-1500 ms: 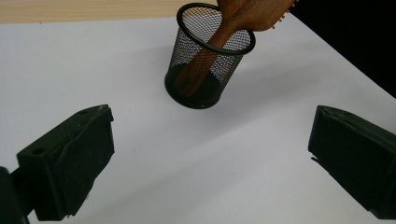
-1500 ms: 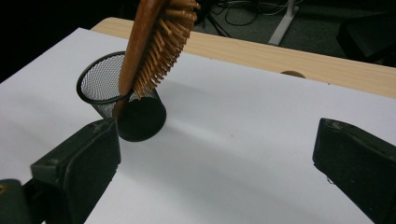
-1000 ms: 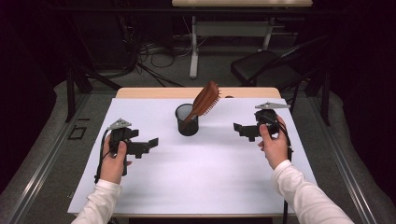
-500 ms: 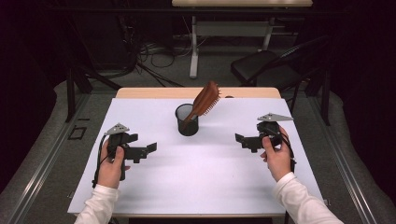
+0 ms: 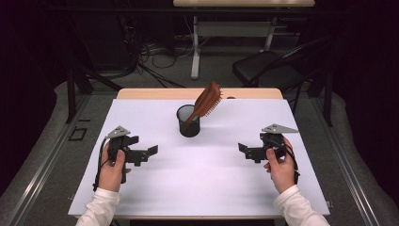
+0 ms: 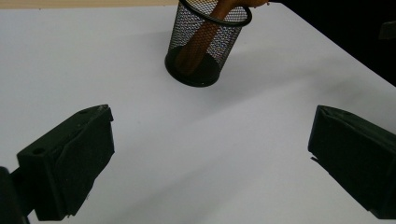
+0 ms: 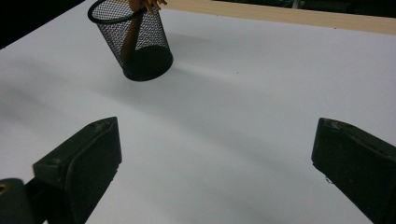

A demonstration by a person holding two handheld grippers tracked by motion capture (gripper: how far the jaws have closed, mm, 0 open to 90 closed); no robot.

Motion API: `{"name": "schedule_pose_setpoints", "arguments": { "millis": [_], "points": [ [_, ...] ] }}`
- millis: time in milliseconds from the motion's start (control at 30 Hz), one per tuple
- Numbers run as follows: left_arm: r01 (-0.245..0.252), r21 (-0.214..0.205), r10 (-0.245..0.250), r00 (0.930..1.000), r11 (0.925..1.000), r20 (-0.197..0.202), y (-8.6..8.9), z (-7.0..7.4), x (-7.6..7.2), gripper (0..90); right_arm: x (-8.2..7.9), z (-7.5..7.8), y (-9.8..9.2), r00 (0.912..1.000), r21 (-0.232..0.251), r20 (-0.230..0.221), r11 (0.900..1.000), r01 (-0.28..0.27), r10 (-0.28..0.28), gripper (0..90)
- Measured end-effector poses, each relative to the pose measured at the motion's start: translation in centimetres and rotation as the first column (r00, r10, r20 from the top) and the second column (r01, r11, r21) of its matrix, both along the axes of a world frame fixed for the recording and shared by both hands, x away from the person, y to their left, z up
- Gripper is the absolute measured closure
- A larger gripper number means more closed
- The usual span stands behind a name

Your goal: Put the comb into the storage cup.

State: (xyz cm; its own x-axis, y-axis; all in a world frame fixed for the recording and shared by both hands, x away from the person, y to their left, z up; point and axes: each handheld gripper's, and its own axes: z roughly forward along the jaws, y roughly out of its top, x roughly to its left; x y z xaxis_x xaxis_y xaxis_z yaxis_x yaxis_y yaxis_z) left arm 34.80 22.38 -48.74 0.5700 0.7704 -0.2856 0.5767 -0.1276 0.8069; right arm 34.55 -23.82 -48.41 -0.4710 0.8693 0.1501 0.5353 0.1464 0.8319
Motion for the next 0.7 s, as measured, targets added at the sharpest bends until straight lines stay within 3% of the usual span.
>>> {"name": "schedule_pose_setpoints", "arguments": {
  "millis": [300,700],
  "points": [
    [0.0,0.001,0.0,1.0,1.0,0.001,0.0,-0.2,0.0,0.3,-0.5,-1.2,-0.1,1.0,0.023,0.0,0.9997,0.004,-0.004,2.3],
    [-0.002,0.001,0.002,1.0,1.0,-0.003,-0.1,-0.5,-0.1,0.3,-0.8,-1.8,-0.1,0.9999,0.02,0.011,0.9998,0.005,-0.005,3.2]
  ]
}}
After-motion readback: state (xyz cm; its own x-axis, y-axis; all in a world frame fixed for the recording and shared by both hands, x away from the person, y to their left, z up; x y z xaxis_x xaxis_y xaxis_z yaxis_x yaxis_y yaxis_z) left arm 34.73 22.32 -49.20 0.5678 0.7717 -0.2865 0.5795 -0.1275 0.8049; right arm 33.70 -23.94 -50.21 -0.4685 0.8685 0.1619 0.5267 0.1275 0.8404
